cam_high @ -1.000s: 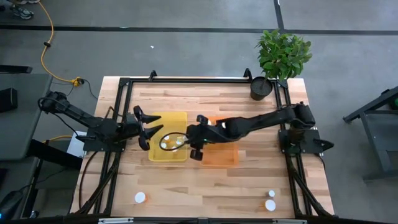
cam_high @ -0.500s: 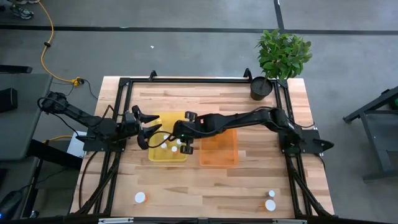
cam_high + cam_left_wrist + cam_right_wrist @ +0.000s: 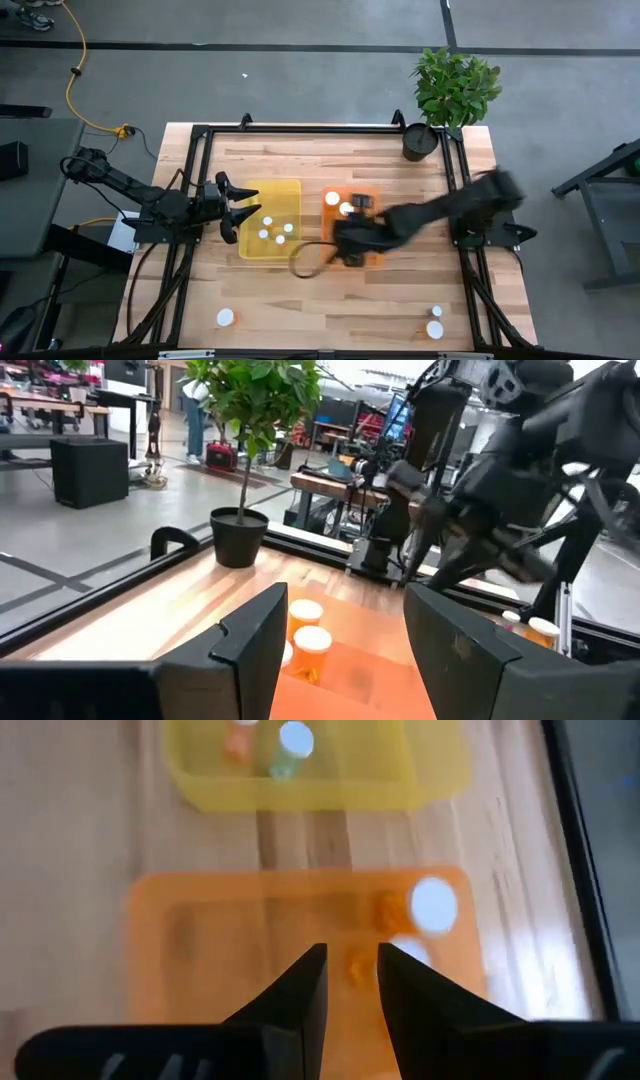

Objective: Pick and place medicine bottles into bin by pill shape (circle, oval)
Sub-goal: Put the orange capsule bottle into the orange bin

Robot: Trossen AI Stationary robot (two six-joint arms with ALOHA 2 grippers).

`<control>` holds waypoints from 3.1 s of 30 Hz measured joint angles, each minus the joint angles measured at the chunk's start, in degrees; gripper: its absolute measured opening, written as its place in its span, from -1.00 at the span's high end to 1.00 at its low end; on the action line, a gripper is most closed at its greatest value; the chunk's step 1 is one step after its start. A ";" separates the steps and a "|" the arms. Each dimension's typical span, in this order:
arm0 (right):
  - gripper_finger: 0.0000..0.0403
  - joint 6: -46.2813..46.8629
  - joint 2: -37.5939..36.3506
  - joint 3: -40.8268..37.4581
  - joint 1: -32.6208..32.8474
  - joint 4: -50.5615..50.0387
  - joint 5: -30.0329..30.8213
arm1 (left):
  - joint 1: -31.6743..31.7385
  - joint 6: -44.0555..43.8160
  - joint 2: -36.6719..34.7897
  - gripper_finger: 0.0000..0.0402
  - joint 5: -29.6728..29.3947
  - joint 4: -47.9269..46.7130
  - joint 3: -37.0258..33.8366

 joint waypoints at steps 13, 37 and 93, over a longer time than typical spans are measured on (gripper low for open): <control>0.58 -2.93 -31.11 -47.57 12.01 62.59 9.93 | -0.02 4.31 1.30 0.06 7.38 4.80 0.00; 0.58 -10.73 -31.26 -55.93 9.01 80.42 5.78 | -0.04 7.74 10.08 -0.08 21.24 11.20 0.07; 0.58 -10.16 -31.21 -55.88 8.88 80.27 6.05 | -39.36 -30.14 65.24 -0.62 24.02 -61.11 45.35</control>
